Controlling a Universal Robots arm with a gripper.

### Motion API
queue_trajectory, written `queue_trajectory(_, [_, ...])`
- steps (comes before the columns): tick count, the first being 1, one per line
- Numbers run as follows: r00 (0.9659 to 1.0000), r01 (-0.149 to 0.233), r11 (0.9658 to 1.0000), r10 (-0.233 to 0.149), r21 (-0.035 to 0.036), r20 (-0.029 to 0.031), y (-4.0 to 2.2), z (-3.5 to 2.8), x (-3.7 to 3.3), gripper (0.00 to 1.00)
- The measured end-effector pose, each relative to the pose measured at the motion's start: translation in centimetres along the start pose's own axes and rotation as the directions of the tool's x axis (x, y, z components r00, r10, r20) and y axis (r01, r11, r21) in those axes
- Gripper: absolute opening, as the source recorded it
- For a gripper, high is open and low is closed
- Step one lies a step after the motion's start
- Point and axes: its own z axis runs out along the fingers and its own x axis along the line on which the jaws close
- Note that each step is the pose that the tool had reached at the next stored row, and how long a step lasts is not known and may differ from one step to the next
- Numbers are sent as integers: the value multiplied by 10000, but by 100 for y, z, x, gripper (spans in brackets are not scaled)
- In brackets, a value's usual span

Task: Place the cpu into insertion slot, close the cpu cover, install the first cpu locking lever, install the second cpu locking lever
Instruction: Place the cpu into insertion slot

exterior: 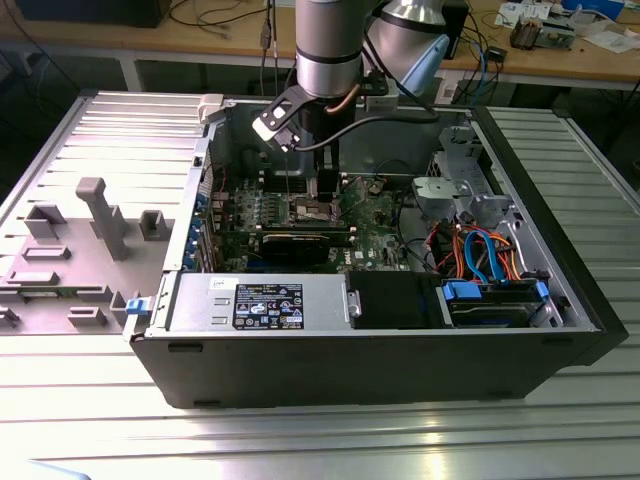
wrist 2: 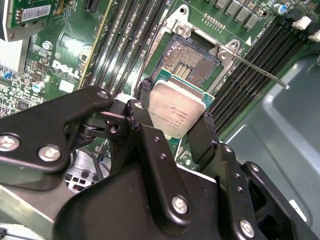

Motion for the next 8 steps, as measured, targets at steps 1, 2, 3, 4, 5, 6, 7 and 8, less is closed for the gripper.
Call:
queue_trajectory(1, [10000, 0, 10000, 0, 1, 1, 0, 1, 0, 54])
queue_trajectory(2, [10000, 0, 10000, 0, 1, 1, 0, 3, 0, 54])
queue_trajectory(3, [10000, 0, 10000, 0, 0, 0, 0, 4, 0, 54])
queue_trajectory(4, [10000, 0, 10000, 0, 0, 0, 0, 6, 0, 54])
queue_trajectory(5, [10000, 0, 10000, 0, 0, 0, -1, 7, 0, 54])
queue_trajectory(6, [10000, 0, 10000, 0, 0, -1, -33, 8, 0, 54])
queue_trajectory(7, [10000, 0, 10000, 0, 0, 0, -71, 19, 17, 54])
queue_trajectory(8, [10000, 1, 10000, -1, 1, 1, -72, 19, 17, 54])
